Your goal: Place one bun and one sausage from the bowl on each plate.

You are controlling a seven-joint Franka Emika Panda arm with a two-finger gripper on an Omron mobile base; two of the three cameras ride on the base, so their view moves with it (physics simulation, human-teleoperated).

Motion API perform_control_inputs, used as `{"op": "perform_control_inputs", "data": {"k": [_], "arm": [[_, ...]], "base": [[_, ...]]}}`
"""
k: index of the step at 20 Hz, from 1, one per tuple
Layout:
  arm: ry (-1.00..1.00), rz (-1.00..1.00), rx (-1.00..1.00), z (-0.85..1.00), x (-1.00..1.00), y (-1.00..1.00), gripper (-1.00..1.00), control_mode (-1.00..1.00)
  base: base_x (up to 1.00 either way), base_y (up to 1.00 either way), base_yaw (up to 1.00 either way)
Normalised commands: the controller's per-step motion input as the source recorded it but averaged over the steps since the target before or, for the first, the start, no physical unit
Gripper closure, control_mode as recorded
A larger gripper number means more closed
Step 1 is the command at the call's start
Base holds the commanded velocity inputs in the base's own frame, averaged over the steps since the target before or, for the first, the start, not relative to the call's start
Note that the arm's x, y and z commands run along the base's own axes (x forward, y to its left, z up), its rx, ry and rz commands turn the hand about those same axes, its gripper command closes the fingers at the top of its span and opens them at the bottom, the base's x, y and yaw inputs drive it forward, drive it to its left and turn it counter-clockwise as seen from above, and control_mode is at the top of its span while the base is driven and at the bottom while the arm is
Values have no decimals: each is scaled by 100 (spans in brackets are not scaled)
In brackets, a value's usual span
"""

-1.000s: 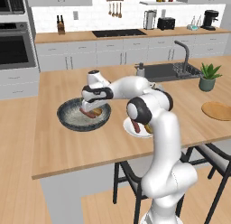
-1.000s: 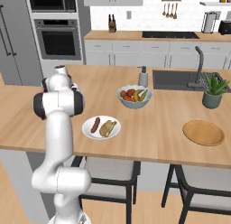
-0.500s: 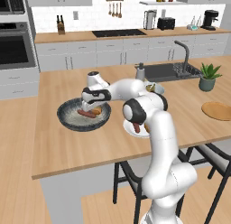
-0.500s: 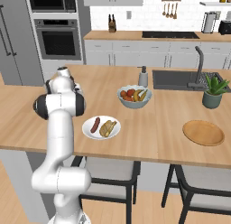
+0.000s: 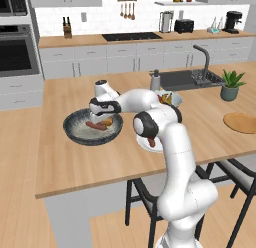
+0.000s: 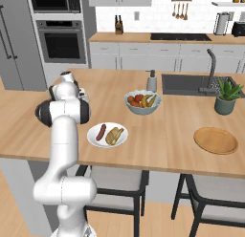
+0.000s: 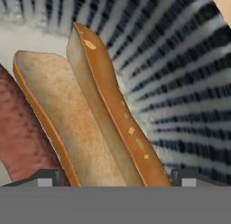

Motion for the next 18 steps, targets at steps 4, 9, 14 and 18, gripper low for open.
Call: {"op": "perform_control_inputs", "data": {"k": [4,9,14,18], "arm": [[0,1,0,0,0,0,100,-100],[-9,0,0,52,-54,-10,100,-100],[-4,-8,0,63,-90,-38,100,-100],[-2,-15,1,16,-100,-91,100,-100]], "base": [[0,0,0],[0,0,0],[0,0,0],[0,0,0]]}}
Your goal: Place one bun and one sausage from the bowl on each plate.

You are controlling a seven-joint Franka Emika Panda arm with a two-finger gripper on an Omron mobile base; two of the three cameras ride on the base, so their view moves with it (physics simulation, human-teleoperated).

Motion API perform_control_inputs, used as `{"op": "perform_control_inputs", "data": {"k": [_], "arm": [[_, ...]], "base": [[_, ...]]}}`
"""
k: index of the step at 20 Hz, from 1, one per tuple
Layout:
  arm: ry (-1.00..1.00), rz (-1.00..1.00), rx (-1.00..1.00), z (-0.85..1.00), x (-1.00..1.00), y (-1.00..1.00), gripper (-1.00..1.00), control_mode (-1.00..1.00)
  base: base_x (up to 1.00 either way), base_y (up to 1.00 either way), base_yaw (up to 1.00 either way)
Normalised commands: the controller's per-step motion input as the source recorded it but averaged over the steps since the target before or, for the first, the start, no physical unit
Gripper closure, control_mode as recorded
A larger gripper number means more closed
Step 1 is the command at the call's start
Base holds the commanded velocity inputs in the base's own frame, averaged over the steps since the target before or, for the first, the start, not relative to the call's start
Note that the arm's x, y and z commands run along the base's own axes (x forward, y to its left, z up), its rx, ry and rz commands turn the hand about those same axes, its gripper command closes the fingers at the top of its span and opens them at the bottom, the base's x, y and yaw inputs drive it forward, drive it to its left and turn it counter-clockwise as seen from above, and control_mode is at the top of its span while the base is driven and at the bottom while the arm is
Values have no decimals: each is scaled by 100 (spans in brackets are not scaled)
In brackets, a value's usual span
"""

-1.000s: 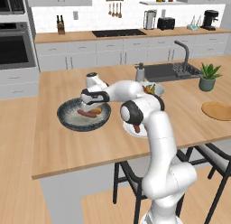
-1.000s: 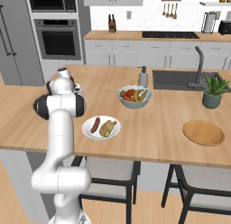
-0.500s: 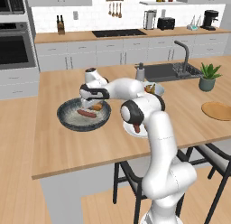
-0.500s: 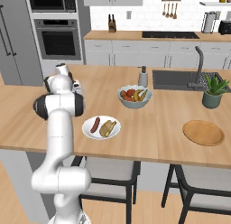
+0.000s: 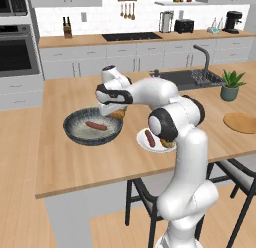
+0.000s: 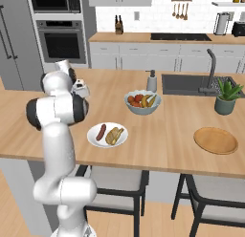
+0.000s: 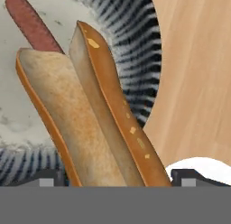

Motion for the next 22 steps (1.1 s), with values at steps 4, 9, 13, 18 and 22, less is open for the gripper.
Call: {"op": "perform_control_inputs", "data": {"k": [4,9,13,18,22], "arm": [[0,-21,0,7,-82,-83,100,-100],[0,-23,0,29,-29,-41,100,-100],[0,-20,0,32,-47,-41,100,-100],[-1,-6,9,11,-42,-28,100,-100],[-4,3,12,0,-33,-22,100,-100]], "base": [[0,0,0],[0,0,0],[0,0,0],[0,0,0],[0,0,0]]}}
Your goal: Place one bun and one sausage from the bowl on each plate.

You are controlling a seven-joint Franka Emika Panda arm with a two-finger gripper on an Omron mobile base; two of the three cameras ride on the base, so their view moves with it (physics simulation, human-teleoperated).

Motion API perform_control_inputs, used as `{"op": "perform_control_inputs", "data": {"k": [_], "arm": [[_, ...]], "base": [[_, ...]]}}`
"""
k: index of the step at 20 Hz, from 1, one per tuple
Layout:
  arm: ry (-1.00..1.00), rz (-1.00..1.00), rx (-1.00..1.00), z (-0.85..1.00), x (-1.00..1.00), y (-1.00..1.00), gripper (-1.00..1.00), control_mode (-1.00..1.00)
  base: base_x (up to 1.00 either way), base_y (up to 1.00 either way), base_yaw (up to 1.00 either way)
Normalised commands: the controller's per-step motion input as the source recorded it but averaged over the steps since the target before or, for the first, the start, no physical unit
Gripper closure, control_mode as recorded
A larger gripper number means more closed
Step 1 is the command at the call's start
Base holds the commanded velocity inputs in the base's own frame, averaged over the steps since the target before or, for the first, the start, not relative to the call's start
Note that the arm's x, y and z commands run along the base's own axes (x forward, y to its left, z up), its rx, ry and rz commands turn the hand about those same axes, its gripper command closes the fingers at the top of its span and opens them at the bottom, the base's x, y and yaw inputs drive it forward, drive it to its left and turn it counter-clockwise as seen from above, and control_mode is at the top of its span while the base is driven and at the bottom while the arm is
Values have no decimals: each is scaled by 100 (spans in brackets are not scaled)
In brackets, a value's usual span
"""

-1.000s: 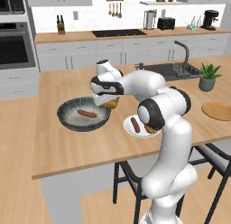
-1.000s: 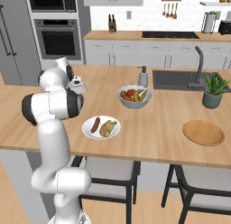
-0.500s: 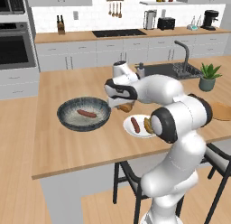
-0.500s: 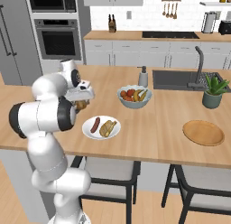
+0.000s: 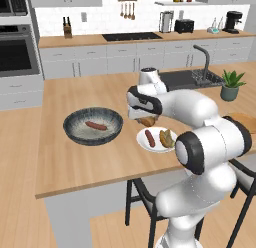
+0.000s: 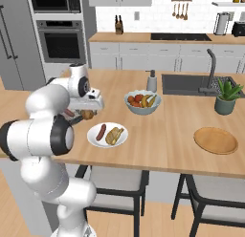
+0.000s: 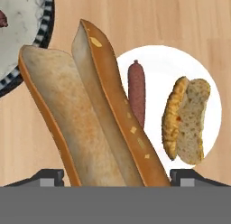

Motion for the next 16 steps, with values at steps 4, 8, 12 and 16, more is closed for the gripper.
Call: {"op": "perform_control_inputs", "data": {"k": [4,8,12,16], "arm": [[-11,4,9,-1,-28,-4,100,-100],[-3,1,0,0,-8,0,100,-100],[0,0,0,0,0,0,100,100],[0,0,0,0,0,0,100,100]], "base": [[0,0,0],[0,0,0],[-36,-20,0],[-69,-91,-7]]}}
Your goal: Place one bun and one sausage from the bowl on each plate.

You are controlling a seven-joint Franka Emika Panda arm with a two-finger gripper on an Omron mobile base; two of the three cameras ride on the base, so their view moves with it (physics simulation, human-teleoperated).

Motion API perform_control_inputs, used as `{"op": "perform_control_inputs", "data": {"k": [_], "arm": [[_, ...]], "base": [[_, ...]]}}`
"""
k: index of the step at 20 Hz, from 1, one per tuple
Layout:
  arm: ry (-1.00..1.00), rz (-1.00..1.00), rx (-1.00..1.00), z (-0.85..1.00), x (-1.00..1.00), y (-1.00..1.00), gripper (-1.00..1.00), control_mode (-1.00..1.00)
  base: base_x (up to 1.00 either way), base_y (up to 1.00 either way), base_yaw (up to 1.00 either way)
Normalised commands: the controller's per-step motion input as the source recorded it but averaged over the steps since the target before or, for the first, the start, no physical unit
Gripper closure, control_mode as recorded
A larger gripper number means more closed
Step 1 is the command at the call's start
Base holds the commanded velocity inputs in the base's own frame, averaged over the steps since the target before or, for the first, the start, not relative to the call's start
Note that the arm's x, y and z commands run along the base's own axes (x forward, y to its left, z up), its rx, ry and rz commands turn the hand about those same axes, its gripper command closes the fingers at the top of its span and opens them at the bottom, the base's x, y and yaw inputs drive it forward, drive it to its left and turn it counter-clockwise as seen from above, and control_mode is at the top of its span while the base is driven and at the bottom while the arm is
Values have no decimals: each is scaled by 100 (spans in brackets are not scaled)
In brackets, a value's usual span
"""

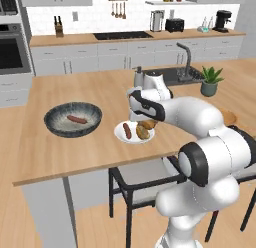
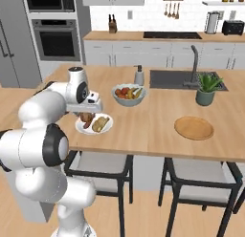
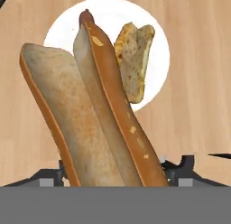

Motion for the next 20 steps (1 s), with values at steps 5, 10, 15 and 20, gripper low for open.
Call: {"op": "perform_control_inputs", "data": {"k": [5,10,15,20], "arm": [[0,0,0,0,0,0,100,100],[0,0,0,0,0,0,100,100],[0,0,0,0,0,0,100,100],[0,0,0,0,0,0,100,100]], "base": [[-14,-100,-13],[1,-100,-5],[14,-99,0],[41,-49,0]]}}
